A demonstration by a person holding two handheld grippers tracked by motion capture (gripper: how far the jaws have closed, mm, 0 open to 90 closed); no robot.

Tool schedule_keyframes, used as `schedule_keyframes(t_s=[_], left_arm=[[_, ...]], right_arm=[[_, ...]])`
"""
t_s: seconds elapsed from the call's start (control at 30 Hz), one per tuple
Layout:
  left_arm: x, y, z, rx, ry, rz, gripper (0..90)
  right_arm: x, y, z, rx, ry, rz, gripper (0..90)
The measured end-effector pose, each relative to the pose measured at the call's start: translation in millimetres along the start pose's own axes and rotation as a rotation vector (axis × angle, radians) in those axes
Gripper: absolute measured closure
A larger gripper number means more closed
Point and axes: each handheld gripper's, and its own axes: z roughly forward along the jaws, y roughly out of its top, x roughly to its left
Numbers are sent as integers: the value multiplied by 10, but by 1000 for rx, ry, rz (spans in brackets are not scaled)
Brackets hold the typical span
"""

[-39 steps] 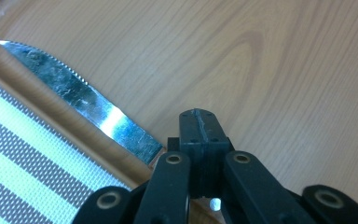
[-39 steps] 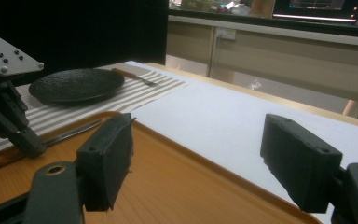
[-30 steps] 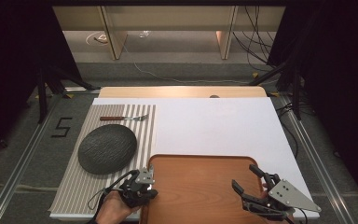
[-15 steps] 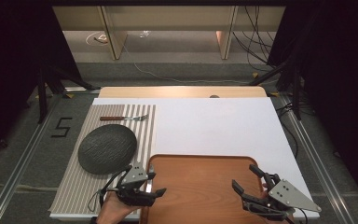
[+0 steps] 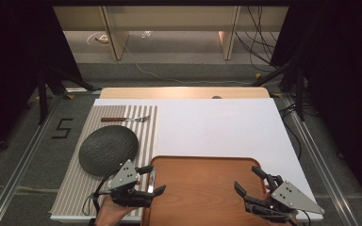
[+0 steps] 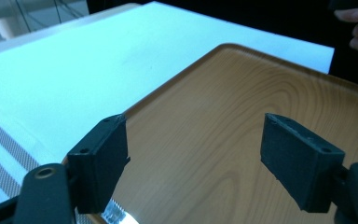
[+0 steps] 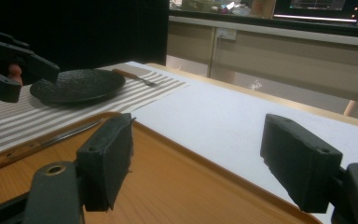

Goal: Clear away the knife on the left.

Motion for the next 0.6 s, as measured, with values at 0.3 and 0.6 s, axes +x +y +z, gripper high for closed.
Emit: schedule_keyframes(t_s=[0.3,0.6], left_arm=[[-16,-2,-64,-93,-20,23,196],[-2,-20,-114,-126,-32,25,182]], right_arm=[[-6,-1,-3,-2,1,2,264],[-6,-1,-4,-3,0,3,264]])
